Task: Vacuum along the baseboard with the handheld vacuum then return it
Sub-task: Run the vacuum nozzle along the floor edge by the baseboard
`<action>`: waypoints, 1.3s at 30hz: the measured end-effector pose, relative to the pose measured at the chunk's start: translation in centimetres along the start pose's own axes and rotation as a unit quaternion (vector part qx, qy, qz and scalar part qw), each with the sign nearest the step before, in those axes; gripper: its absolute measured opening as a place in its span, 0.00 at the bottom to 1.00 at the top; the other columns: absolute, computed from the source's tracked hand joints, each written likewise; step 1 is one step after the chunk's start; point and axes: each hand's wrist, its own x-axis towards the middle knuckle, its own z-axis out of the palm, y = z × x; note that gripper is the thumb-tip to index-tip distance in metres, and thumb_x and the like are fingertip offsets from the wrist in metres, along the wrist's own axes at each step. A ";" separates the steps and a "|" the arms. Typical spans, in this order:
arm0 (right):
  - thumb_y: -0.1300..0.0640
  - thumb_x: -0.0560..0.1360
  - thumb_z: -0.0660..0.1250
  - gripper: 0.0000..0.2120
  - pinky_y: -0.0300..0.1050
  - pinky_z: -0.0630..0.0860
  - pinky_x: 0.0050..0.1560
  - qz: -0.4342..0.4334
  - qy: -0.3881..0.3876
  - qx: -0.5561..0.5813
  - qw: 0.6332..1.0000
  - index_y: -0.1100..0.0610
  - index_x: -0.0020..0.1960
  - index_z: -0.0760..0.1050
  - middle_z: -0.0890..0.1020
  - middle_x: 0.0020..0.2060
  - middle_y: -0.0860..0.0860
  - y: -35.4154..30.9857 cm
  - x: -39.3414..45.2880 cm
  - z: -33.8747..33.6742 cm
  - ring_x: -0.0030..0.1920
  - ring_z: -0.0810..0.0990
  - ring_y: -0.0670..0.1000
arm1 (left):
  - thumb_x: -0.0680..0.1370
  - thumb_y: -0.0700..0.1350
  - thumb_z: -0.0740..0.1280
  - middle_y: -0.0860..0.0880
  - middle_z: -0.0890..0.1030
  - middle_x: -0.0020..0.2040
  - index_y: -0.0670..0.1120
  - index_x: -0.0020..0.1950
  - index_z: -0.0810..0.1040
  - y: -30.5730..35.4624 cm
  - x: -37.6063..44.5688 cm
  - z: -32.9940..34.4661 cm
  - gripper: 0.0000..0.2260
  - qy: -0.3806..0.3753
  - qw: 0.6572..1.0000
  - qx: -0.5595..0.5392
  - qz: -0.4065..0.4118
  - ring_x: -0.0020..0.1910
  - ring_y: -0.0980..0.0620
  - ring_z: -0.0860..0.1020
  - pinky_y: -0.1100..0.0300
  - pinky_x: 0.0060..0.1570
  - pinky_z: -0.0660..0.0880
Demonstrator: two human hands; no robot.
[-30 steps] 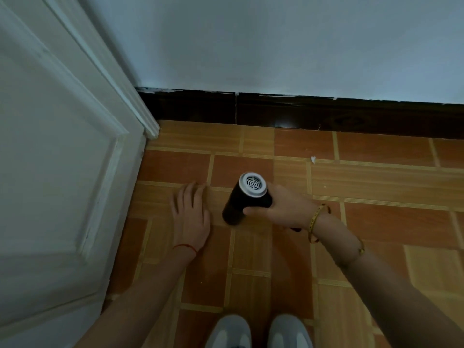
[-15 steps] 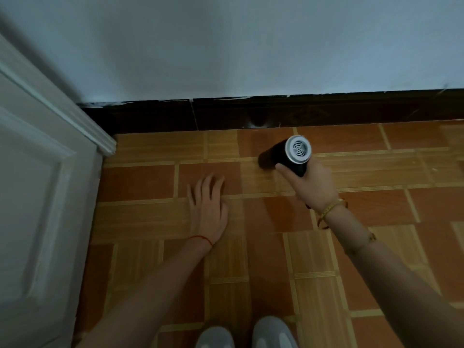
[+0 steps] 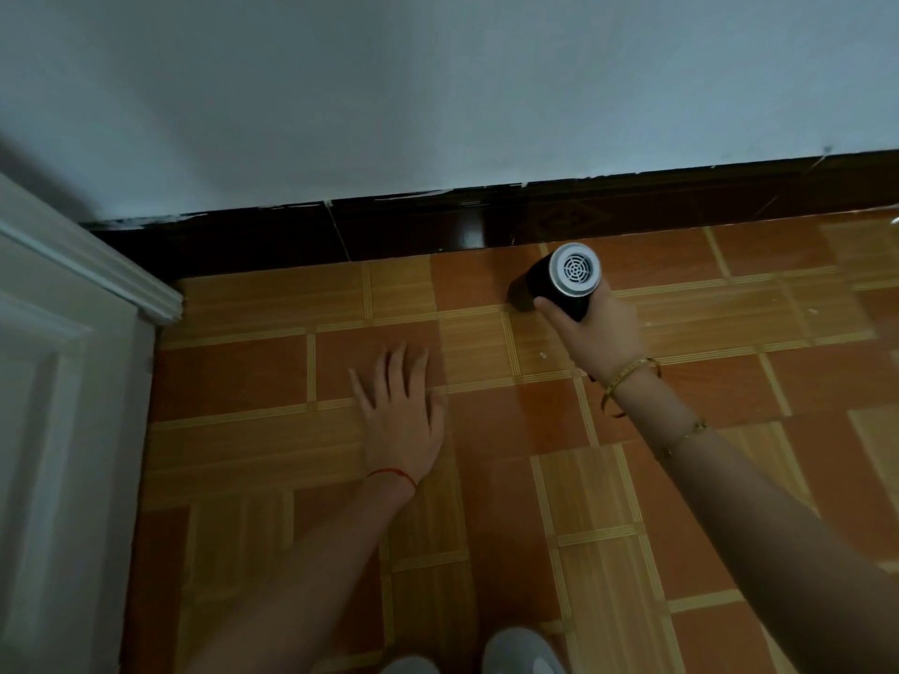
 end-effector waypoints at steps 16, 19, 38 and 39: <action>0.37 0.71 0.67 0.28 0.52 0.80 0.48 -0.045 -0.062 0.018 0.997 0.53 0.64 0.70 0.83 0.50 0.53 -4.1 3.4 3.4 0.47 0.83 0.57 | 0.81 0.52 0.57 0.43 0.67 0.76 0.46 0.75 0.68 0.1 0.0 -0.1 0.23 0.017 1.000 0.015 0.003 0.76 0.41 0.62 0.32 0.74 0.49; 0.37 0.72 0.67 0.31 0.47 0.78 0.47 -0.030 -0.019 -0.002 0.999 0.56 0.66 0.69 0.83 0.52 0.54 -3.9 4.0 3.8 0.51 0.81 0.56 | 0.81 0.52 0.55 0.43 0.67 0.76 0.47 0.76 0.67 0.0 0.0 -0.1 0.24 0.013 1.000 0.017 0.001 0.76 0.41 0.62 0.32 0.74 0.49; 0.37 0.71 0.67 0.34 0.49 0.79 0.46 0.033 0.031 0.012 0.999 0.57 0.68 0.67 0.82 0.52 0.57 -3.2 4.3 3.2 0.50 0.82 0.57 | 0.80 0.51 0.57 0.43 0.66 0.76 0.46 0.76 0.67 0.3 0.0 -0.3 0.24 0.005 1.000 0.023 -0.003 0.76 0.41 0.61 0.32 0.74 0.49; 0.37 0.72 0.67 0.33 0.50 0.79 0.46 0.048 0.045 0.004 0.998 0.57 0.68 0.67 0.82 0.52 0.57 -2.4 4.2 2.5 0.50 0.82 0.58 | 0.80 0.51 0.57 0.43 0.66 0.76 0.47 0.76 0.66 0.3 0.0 -0.3 0.24 0.004 1.000 0.020 -0.005 0.76 0.41 0.61 0.32 0.74 0.49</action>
